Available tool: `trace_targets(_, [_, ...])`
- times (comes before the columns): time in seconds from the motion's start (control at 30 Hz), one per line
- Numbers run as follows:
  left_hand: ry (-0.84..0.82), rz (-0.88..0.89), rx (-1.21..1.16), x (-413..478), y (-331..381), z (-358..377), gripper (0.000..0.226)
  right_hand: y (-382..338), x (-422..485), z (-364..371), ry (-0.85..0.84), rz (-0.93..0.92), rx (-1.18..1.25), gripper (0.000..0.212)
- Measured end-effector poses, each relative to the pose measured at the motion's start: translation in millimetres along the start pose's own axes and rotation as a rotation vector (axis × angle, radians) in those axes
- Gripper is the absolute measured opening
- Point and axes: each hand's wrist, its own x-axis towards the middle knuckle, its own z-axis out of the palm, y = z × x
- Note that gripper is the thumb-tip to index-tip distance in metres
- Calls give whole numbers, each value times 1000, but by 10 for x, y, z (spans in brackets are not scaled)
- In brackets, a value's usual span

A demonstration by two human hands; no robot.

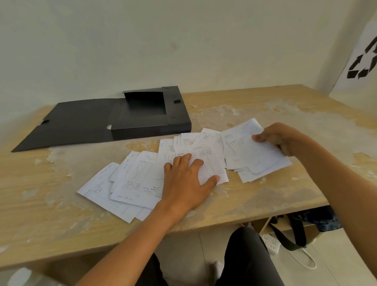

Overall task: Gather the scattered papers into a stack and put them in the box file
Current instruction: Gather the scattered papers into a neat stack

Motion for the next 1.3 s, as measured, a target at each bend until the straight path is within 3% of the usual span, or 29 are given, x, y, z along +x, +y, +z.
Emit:
trace_targets(0.2, [-29,3,22,22,31,-25,62,91,-64,-4,-179,72,349,19])
trace_targets(0.3, [-87,30,29,42,58,-37,57,119,-23,167,-143,21,265,30])
trace_targets(0.43, [-49,64,-85,33,76,-43,55,116,74,384,111,-193,42,33])
trace_targets(0.57, [0,77,-180,28,80,-86,46,140,47,491,292,-272,-140,44])
trace_targets(0.73, [-184,142,-206,48,91,-82,53,95,-9,519,256,-257,-182,69])
trace_targets(0.87, [128,-43,-78,27,113,-51,47,131,-49,539,245,-279,-271,75])
trace_targets(0.9, [142,-102,-19,16,107,-58,46,147,-45,543,253,-284,-288,74])
trace_targets(1.0, [16,-93,38,-12,62,-30,44,157,-42,563,260,-304,-317,73])
trace_targets(1.17, [-132,-39,-165,105,12,-61,44,160,-58,580,251,-338,-359,70])
trace_targets(1.3, [-100,-125,-94,136,-25,-76,49,188,-72,568,266,-361,-331,68])
